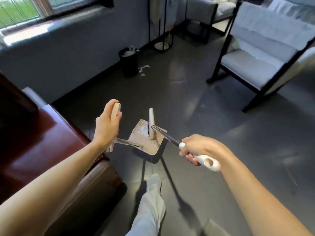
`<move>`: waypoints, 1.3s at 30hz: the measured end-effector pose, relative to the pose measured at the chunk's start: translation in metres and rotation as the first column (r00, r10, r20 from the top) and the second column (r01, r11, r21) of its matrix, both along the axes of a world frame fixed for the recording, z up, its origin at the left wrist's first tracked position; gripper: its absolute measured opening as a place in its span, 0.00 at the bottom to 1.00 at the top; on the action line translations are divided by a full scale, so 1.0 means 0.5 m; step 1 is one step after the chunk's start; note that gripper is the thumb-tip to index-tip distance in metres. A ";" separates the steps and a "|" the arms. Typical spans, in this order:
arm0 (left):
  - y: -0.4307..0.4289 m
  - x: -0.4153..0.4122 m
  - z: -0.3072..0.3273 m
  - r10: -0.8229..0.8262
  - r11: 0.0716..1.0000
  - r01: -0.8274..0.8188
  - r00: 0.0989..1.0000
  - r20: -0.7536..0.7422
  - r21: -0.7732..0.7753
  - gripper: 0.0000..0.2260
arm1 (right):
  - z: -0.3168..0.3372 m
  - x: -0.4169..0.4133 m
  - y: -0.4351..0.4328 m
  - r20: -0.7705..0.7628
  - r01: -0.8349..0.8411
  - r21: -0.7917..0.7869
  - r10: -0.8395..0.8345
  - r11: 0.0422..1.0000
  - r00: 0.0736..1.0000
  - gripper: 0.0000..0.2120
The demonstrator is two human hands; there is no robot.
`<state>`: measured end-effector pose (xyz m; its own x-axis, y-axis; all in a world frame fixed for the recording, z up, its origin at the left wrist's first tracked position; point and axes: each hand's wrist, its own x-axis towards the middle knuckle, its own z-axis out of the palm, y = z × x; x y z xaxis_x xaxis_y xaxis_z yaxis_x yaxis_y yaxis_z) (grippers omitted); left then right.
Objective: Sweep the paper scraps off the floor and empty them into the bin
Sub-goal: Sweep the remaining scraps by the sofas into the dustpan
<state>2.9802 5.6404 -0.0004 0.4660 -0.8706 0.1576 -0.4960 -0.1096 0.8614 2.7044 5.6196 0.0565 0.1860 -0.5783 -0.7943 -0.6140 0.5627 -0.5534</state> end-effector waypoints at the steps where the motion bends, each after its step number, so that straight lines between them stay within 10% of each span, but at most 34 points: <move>1: -0.048 0.020 0.002 0.016 1.000 -0.016 1.000 -0.003 0.005 0.15 | 0.001 0.015 -0.055 -0.005 -0.023 -0.001 0.023 1.000 1.000 0.16; 19: -0.833 0.240 0.134 0.253 0.963 -0.249 0.967 0.025 -0.106 0.13 | 0.017 0.183 -0.917 0.134 -0.149 -0.104 0.163 0.983 0.978 0.27; 25: -1.052 0.254 0.150 0.392 0.906 -0.391 0.919 -0.025 -0.162 0.13 | 0.034 0.218 -1.176 0.190 -0.236 -0.142 0.261 0.961 0.947 0.11; 39: -1.422 0.475 0.203 0.490 0.857 -0.473 0.871 0.040 -0.207 0.17 | 0.021 0.320 -1.553 0.285 -0.161 -0.157 0.200 0.975 0.938 0.32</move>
<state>3.2179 4.9292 0.1008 0.7959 -0.4918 0.3530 -0.4972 -0.1984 0.8446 2.8646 4.8432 0.0667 0.5124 -0.6066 -0.6078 -0.4952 0.3696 -0.7863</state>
